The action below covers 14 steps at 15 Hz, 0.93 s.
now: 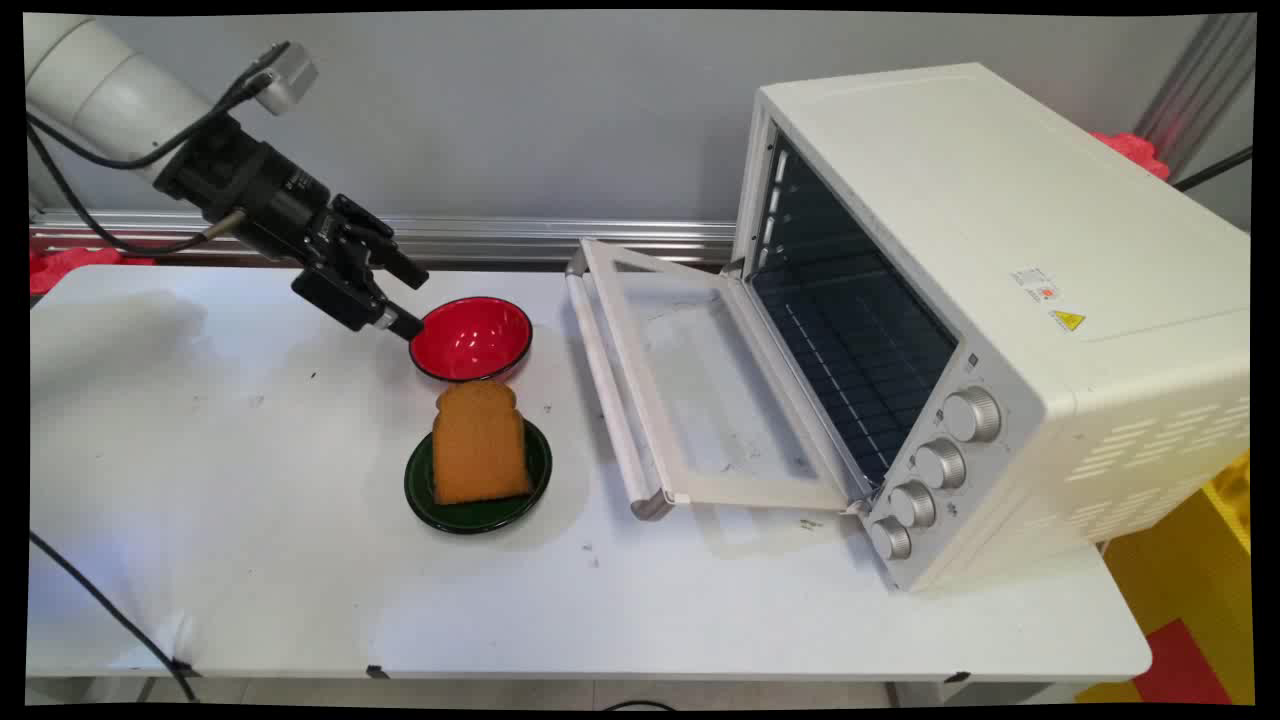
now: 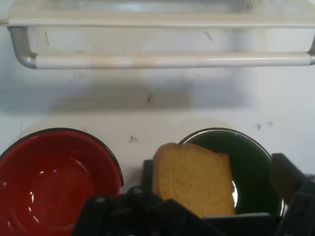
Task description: Close the oven
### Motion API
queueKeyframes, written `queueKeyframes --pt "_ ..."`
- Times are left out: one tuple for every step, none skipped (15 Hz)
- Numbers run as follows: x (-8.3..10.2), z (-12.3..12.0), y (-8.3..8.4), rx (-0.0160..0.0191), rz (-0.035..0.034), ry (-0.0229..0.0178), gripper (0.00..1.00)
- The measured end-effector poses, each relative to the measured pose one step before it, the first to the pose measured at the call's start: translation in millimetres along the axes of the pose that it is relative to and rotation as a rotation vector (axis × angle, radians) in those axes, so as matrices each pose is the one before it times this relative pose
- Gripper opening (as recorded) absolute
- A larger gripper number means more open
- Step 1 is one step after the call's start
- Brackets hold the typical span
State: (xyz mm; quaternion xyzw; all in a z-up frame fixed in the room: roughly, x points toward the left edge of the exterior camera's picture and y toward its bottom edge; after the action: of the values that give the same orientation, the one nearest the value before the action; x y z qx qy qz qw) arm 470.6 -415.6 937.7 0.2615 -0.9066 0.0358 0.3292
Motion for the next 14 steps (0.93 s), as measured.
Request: queueKeyframes --pt "-1.12 -0.27 -2.09 0.00324 -0.00558 0.00061 0.0" --pt "-0.72 -0.16 -1.26 0.0018 -0.00349 -0.00017 0.0" --pt "-1.17 -0.12 -1.94 0.00201 -0.00506 -0.00114 0.0" --pt "-1.56 -0.03 -1.91 0.0012 -0.00595 -0.00254 0.0" --pt "-1.32 -0.04 -1.37 0.00079 -0.00507 -0.0016 0.0" --pt "-1.19 0.5 -1.68 -0.00011 -0.00568 -0.00134 0.0" --pt "-0.58 0.31 -0.89 -0.00003 -0.003 -0.00044 0.0" --pt "-0.61 0.87 -1.41 -0.0006 -0.00496 0.00083 0.0" --pt "-0.22 0.53 -0.85 -0.00004 -0.00279 0.00128 0.0" --pt "-0.28 1.48 -1.4 -0.00036 -0.00445 0.00236 0.0" --pt "-0.11 1.02 -1.03 0.00009 -0.00287 0.00239 0.0" --pt "-0.01 2.22 -1.63 0.00012 -0.00312 0.00456 0.0" --pt "-0.17 1.46 -1.03 0.00029 -0.00209 0.00336 0.0" --pt "-0.44 3.14 -1.54 0.00087 -0.00246 0.00641 0.0"
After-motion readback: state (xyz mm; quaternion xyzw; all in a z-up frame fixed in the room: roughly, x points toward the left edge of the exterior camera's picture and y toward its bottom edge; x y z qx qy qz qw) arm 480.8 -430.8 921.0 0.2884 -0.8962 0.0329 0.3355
